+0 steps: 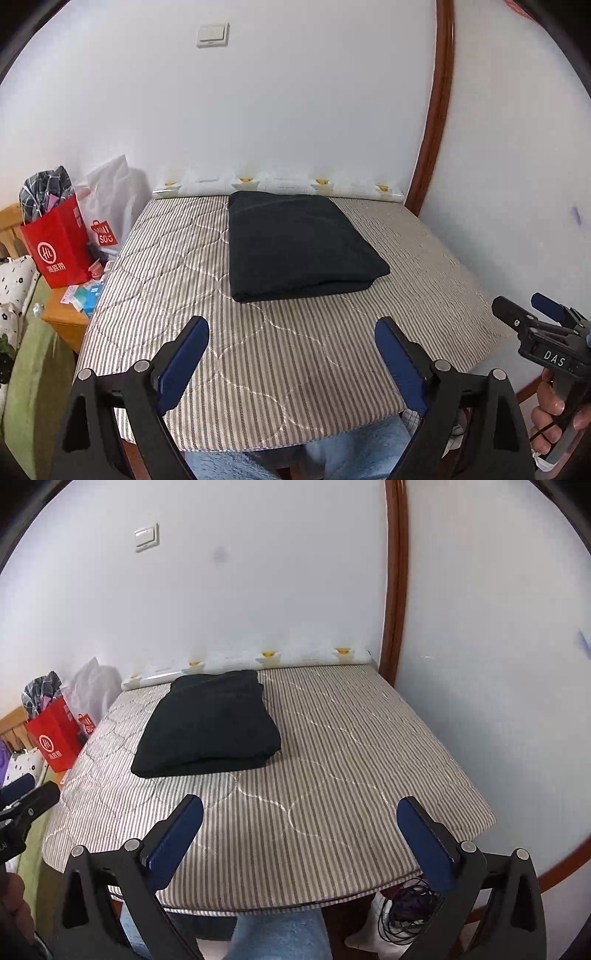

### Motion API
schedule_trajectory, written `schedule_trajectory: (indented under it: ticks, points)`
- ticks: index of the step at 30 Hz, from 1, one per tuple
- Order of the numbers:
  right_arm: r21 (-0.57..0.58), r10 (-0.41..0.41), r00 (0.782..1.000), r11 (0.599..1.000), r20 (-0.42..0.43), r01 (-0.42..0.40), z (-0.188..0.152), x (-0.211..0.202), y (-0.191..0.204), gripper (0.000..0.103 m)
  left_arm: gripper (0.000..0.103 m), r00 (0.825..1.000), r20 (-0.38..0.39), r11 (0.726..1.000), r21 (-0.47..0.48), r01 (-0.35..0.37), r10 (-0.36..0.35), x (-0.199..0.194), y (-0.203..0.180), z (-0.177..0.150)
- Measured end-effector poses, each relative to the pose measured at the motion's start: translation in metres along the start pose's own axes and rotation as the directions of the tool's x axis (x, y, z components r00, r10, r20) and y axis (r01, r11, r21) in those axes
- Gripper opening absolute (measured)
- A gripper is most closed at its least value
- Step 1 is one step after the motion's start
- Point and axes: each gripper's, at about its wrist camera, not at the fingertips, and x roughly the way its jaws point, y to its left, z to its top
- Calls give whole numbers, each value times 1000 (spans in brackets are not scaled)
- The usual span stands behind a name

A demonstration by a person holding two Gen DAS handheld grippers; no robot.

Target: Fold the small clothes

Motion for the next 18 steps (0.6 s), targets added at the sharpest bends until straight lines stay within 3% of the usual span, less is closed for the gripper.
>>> schedule_trajectory:
  ticks: [18]
  points:
    - [-6, -26, 1000, 1000, 3, 26, -4, -9, 5, 103, 91, 1000, -1, 1000, -10, -3, 3, -4, 3, -4]
